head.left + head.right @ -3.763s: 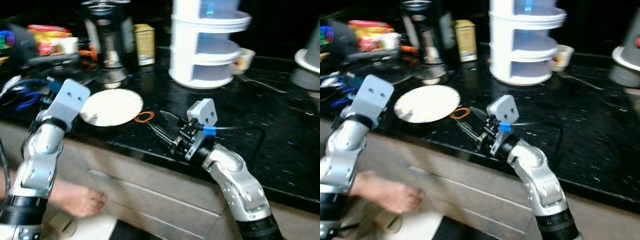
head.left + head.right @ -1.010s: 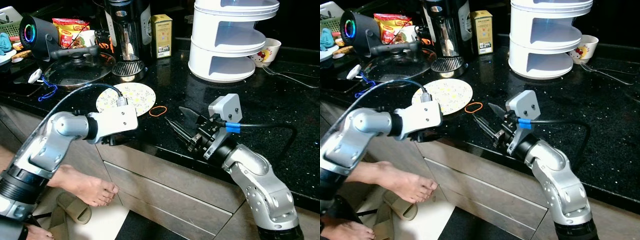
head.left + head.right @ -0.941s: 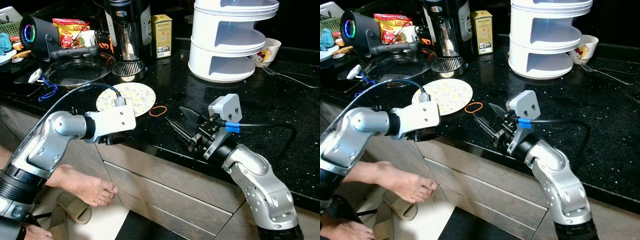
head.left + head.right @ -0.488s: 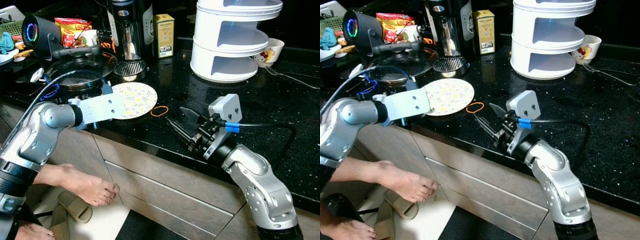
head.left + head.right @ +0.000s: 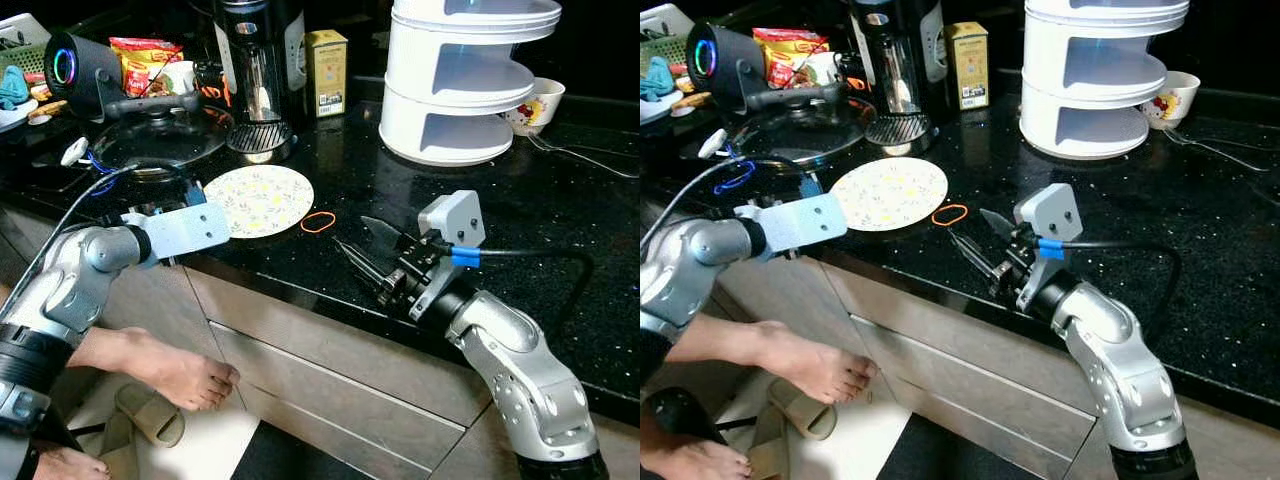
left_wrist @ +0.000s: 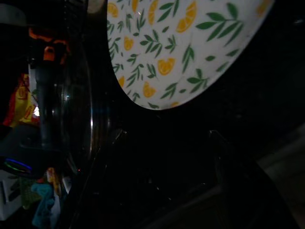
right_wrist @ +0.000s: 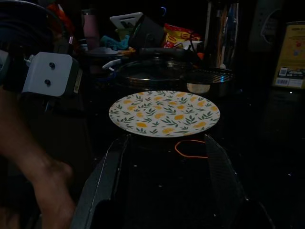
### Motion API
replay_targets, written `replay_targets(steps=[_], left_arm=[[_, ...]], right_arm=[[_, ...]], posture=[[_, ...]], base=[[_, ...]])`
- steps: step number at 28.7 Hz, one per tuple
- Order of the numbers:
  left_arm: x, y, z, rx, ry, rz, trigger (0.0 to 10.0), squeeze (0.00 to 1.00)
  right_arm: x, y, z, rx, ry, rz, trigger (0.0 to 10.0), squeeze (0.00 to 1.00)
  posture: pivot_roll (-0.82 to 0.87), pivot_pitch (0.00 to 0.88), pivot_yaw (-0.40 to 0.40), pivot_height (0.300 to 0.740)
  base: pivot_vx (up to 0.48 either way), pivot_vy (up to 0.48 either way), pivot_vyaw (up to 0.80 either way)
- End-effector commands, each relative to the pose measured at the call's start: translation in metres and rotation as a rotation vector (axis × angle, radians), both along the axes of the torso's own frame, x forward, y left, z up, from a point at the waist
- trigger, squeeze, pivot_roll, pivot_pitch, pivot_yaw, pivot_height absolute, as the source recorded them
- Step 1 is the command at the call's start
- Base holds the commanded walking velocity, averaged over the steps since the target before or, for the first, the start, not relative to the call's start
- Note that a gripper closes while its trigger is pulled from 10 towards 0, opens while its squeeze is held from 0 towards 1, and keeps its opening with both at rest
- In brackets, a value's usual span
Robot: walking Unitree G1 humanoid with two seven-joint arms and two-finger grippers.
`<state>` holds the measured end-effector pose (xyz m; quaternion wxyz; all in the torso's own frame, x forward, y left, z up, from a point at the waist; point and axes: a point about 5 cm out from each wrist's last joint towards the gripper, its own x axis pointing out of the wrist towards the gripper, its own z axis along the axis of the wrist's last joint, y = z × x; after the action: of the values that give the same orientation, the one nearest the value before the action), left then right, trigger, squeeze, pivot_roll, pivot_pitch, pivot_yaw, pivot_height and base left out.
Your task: Kitchen organization
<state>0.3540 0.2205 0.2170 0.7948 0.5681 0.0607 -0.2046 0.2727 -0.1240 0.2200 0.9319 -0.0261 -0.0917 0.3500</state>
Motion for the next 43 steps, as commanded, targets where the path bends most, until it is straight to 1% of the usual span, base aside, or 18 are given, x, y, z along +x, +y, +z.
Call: replay_targets(steps=[1,3,5,7,10,12,15,19,20,21,22,31,39,43], left_arm=[[0.004,-0.001,-0.011,0.021,0.003,0.002,10.0,0.0],[0.005,-0.002,-0.01,0.014,-0.015,0.001,10.0,0.0],[0.009,-0.007,-0.011,-0.001,-0.035,-0.012,10.0,0.0],[0.011,-0.01,-0.013,-0.011,-0.034,-0.019,10.0,0.0],[0.017,-0.019,-0.021,-0.049,-0.008,-0.044,10.0,0.0],[0.019,-0.024,-0.026,-0.057,0.022,-0.072,10.0,0.0],[0.021,-0.029,-0.031,-0.051,0.046,-0.101,10.0,0.0],[0.023,-0.033,-0.032,-0.048,0.043,-0.125,10.0,0.0],[0.023,-0.034,-0.032,-0.04,0.045,-0.129,6.4,0.0],[0.023,-0.034,-0.032,-0.034,0.046,-0.133,6.4,0.0],[0.024,-0.034,-0.033,-0.033,0.051,-0.137,0.0,0.0],[0.026,-0.031,-0.037,-0.03,0.079,-0.149,0.0,0.0],[0.029,-0.029,-0.034,-0.023,0.064,-0.155,0.0,0.0],[0.029,-0.031,-0.032,-0.036,0.055,-0.161,0.0,0.0]], right_arm=[[-0.001,0.0,0.0,0.005,0.003,0.0,10.0,0.0],[-0.001,0.0,0.0,0.004,0.003,-0.001,10.0,0.0],[-0.001,0.0,0.0,0.003,0.003,-0.002,10.0,0.0],[-0.001,0.0,0.0,0.003,0.002,-0.002,10.0,0.0],[-0.001,0.0,0.001,0.0,-0.003,-0.006,10.0,0.0],[-0.001,-0.002,0.002,-0.004,-0.006,-0.014,10.0,0.0],[-0.001,-0.004,0.003,-0.006,-0.009,-0.023,10.0,0.0],[-0.001,-0.005,0.004,-0.006,-0.011,-0.032,10.0,0.0],[-0.001,-0.005,0.004,-0.007,-0.011,-0.034,10.0,0.0],[-0.001,-0.005,0.004,-0.007,-0.012,-0.035,10.0,0.0],[-0.001,-0.005,0.004,-0.006,-0.012,-0.036,10.0,0.0],[0.001,-0.006,0.004,-0.007,-0.016,-0.045,10.0,0.0],[0.001,-0.007,0.004,-0.011,-0.018,-0.05,10.0,0.0],[0.002,-0.006,0.004,-0.012,-0.017,-0.048,10.0,0.0]], posture=[[-0.14,0.097,0.042,0.74],[-0.14,0.097,0.042,0.74],[-0.14,0.096,0.041,0.74],[-0.15,0.094,0.042,0.74],[-0.15,0.092,0.044,0.74],[-0.16,0.091,0.046,0.74],[-0.17,0.089,0.051,0.74],[-0.17,0.087,0.052,0.74],[-0.17,0.086,0.052,0.74],[-0.17,0.086,0.052,0.74],[-0.17,0.085,0.054,0.74],[-0.17,0.076,0.052,0.74],[-0.17,0.065,0.052,0.74],[-0.17,0.059,0.051,0.74]], base=[[0.0,0.0,0.0],[0.0,0.0,0.0],[0.0,0.0,0.0],[0.0,0.0,0.0],[0.0,0.0,0.0],[0.0,0.0,0.0],[0.0,0.0,0.0],[0.0,0.0,0.0],[0.0,0.0,0.0],[0.0,0.0,0.0],[0.0,0.0,0.0],[0.0,0.0,0.0],[0.0,0.0,0.0],[0.0,0.0,0.0]])
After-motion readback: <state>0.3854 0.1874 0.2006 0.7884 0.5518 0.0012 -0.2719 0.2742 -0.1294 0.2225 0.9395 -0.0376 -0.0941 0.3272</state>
